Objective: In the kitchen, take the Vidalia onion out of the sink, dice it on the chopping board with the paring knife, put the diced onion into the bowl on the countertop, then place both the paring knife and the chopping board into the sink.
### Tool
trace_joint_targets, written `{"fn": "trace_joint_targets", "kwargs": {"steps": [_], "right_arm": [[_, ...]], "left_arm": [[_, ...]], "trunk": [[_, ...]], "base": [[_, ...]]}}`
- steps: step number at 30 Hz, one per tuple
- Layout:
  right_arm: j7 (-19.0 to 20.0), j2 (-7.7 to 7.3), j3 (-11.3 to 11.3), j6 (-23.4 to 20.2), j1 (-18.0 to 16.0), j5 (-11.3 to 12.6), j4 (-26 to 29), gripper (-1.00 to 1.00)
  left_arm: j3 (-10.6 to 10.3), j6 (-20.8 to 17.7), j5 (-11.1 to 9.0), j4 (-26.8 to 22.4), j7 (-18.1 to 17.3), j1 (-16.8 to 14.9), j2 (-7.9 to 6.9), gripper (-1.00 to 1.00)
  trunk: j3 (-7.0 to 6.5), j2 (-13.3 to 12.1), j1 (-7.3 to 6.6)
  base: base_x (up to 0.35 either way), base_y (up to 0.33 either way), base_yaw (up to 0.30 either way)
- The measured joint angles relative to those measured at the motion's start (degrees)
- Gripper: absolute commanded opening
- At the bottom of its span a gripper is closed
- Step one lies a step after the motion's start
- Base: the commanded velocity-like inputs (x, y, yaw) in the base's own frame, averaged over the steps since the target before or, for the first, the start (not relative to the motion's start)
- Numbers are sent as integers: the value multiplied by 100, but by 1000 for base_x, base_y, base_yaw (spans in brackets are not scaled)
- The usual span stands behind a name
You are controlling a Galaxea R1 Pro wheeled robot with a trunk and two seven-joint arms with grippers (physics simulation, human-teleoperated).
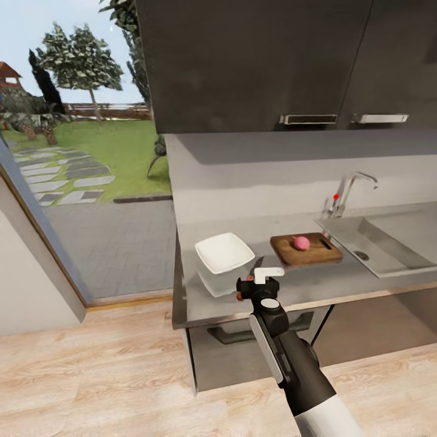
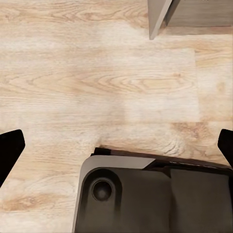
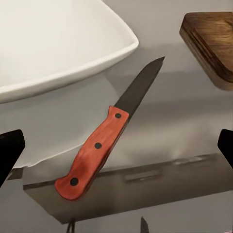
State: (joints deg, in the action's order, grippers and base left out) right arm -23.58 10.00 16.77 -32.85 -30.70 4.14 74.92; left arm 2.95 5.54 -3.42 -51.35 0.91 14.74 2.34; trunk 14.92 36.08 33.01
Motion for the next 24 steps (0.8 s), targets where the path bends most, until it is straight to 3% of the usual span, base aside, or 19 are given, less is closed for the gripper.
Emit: {"fn": "trace_joint_targets", "kwargs": {"steps": [24], "right_arm": [[0,0,0,0,0,0,-16,100]], "left_arm": [[0,0,0,9,0,0,0,100]], "trunk": [[226,0,0]], "base": [[35,18,0]]}}
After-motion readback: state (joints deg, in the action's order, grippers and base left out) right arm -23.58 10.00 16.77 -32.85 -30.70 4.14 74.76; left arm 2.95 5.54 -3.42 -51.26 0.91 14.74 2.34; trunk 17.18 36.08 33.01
